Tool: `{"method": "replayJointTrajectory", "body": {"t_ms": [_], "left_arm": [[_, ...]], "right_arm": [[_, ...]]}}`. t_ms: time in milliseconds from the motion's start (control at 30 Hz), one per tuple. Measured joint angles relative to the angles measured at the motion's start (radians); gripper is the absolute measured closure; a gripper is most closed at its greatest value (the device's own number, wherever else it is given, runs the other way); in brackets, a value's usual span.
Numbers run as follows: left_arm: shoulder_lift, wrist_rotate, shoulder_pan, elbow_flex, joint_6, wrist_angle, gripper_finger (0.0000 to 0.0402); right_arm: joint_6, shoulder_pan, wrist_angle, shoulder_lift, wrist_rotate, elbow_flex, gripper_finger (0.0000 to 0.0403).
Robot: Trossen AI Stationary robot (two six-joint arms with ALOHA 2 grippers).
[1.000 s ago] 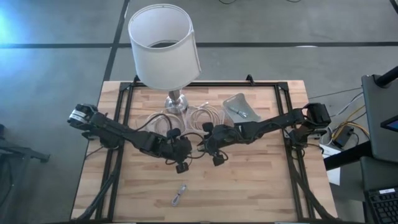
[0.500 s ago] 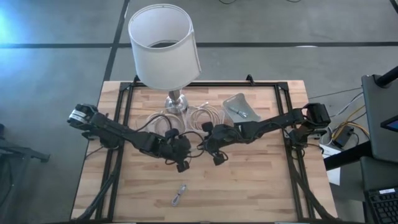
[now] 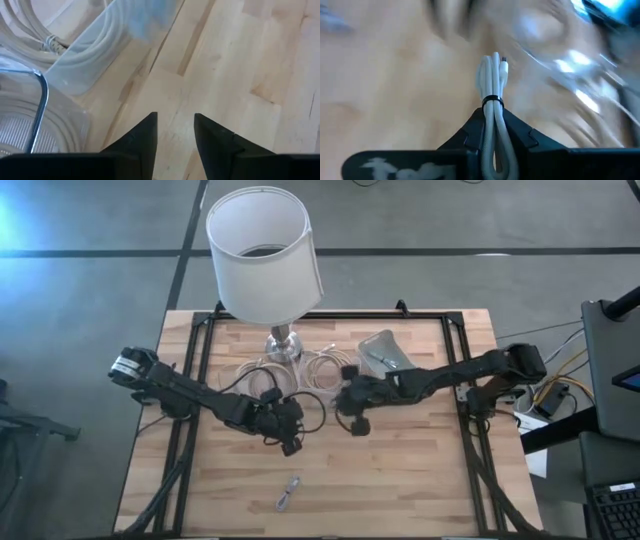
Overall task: Pick & Place USB Port
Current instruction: Put the white USB cable into the gray bin
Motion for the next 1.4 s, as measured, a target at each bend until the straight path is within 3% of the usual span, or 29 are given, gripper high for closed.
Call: {"method": "replayJointTrajectory", "body": {"t_ms": [100, 200, 567, 733, 867, 967, 1400], "left_arm": [[0.0, 0.0, 0.0, -0.003, -0.019, 0.001, 0.0269], [0.0, 0.001, 0.0, -0.007, -0.035, 0.012, 0.0271], [0.0, 0.002, 0.005, -0.01, -0.041, 0.025, 0.0273], [0.0, 0.001, 0.014, -0.01, -0.04, 0.026, 0.0273], [0.0, 0.001, 0.021, -0.01, -0.036, 0.026, 0.0273], [0.0, 0.002, 0.028, -0.01, -0.035, 0.027, 0.0275], [0.0, 0.002, 0.036, -0.01, -0.035, 0.027, 0.0275]], "right_arm": [[0.083, -0.006, -0.137, -0.055, 0.207, -0.001, 0.0365], [0.158, -0.039, -0.213, -0.117, 0.288, -0.037, 0.0365], [0.479, -0.289, -0.204, -0.387, 0.29, -0.347, 0.0365], [0.518, -0.367, -0.081, -0.434, 0.231, -0.478, 0.0365], [0.452, -0.394, 0.076, -0.424, 0.084, -0.556, 0.0364], [0.407, -0.397, 0.143, -0.4, 0.047, -0.58, 0.0364], [0.374, -0.407, 0.143, -0.196, 0.079, -0.502, 0.0364]]}}
